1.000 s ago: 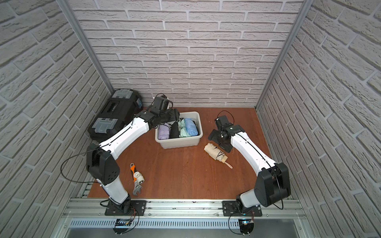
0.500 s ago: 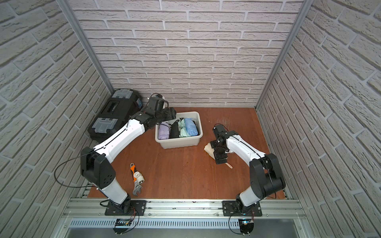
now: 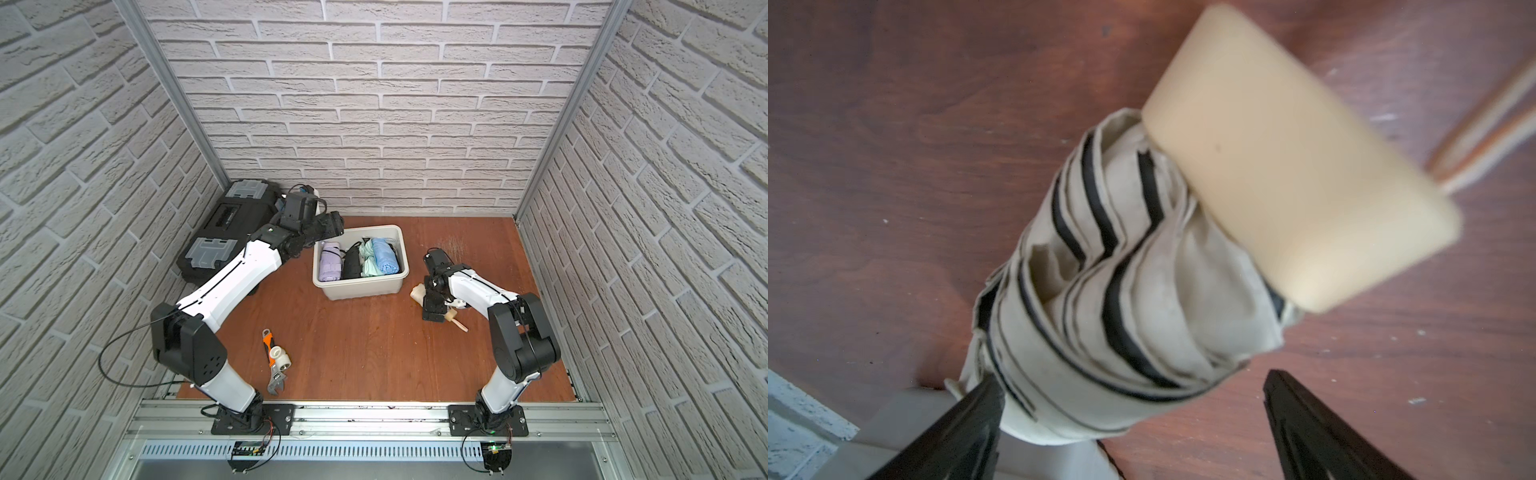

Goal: Put the umbrella into the storage box
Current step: Pick up the umbrella from the center of the board.

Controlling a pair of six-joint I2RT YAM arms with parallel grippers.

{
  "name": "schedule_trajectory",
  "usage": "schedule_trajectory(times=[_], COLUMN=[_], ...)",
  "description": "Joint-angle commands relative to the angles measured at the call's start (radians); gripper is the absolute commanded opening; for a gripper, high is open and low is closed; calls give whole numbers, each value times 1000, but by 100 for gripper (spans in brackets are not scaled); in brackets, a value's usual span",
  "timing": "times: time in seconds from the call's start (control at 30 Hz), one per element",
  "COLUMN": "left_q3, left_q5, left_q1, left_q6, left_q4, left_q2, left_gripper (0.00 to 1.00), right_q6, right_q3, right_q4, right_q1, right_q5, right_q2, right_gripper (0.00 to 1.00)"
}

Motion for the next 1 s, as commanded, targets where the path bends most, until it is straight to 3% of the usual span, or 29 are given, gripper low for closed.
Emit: schedule_trajectory(times=[0.0, 0.23, 0.53, 0.97], left_q3=[-9, -12, 10, 24], left_q5=[-13, -25, -24, -23], left_q1=[13, 25, 35, 39], left_q6=[28, 31, 45, 52], left_q4=[30, 26, 25, 10], left_q2=[-37, -43, -25, -15], left_gripper=[81, 81, 81, 81], right_q6=[77, 91, 166, 233], right_q3=[37, 53, 30, 85], right_q4=[14, -45, 13, 79], right_q1=[4, 4, 11, 8], right_q5=[34, 58, 79, 67], right_q2=[20, -40, -78, 68], right_gripper=[99, 99, 99, 99])
